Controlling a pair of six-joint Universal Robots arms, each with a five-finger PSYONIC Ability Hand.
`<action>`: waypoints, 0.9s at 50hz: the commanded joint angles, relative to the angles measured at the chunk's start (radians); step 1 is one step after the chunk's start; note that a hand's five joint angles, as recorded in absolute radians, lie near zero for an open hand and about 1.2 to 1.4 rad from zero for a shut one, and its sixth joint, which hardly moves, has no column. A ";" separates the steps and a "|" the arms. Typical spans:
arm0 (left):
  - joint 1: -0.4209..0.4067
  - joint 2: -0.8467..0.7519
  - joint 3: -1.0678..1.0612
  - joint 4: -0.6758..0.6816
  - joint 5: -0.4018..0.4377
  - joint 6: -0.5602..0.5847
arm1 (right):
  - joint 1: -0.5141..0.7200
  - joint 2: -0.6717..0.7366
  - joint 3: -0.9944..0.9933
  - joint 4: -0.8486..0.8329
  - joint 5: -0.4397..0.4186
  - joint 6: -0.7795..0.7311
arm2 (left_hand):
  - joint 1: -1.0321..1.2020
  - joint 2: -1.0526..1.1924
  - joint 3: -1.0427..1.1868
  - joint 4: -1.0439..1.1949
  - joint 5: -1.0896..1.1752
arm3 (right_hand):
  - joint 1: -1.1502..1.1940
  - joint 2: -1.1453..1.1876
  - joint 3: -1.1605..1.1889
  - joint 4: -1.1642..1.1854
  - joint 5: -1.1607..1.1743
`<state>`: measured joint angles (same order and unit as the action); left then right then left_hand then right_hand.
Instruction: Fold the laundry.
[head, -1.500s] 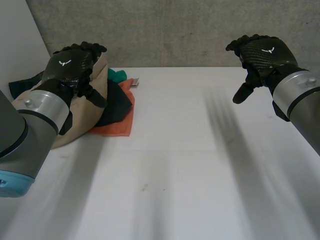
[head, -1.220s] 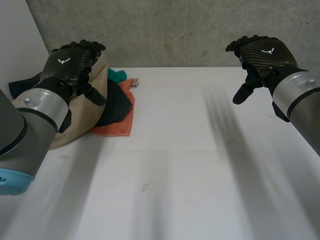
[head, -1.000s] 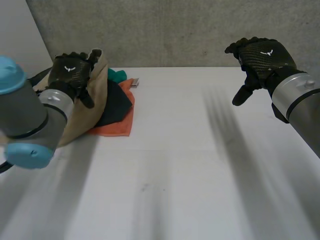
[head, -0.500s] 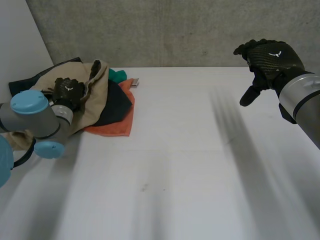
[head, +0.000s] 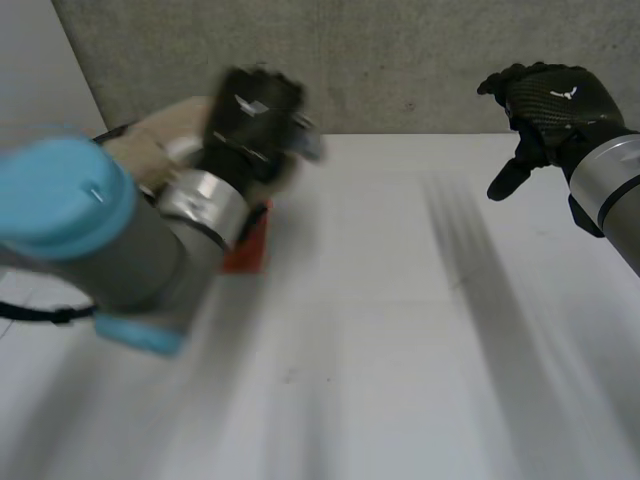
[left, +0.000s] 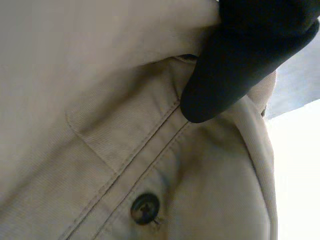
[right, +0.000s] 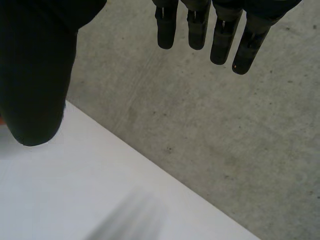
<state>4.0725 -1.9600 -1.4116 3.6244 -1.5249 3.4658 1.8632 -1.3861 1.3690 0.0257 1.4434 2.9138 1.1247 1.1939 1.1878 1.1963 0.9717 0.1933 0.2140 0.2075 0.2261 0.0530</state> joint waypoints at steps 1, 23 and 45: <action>-0.208 -0.141 0.002 0.000 0.000 -0.031 | -0.007 -0.016 -0.001 0.000 0.002 0.001 | 0.135 0.065 0.072 0.063 0.113 | -0.019 -0.039 -0.033 -0.052 -0.053; -0.034 0.231 -0.142 -0.062 0.002 -0.120 | 0.005 -0.014 -0.016 0.109 -0.015 -0.063 | -0.938 -1.007 -1.001 -1.009 -0.959 | -0.019 -0.039 -0.033 -0.052 -0.053; 0.513 0.050 -0.228 -0.290 0.175 0.080 | 0.347 0.073 -0.008 0.323 0.000 0.150 | -0.829 -0.898 -0.892 -0.901 -0.851 | -0.019 -0.039 -0.033 -0.052 -0.053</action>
<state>4.5428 -1.7749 -1.6657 3.3811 -1.3595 3.4162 2.0923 -1.3852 1.3697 0.3913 1.4313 2.9500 0.2069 0.2140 0.2192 0.2115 0.0488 0.1933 0.2140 0.2075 0.2260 0.0530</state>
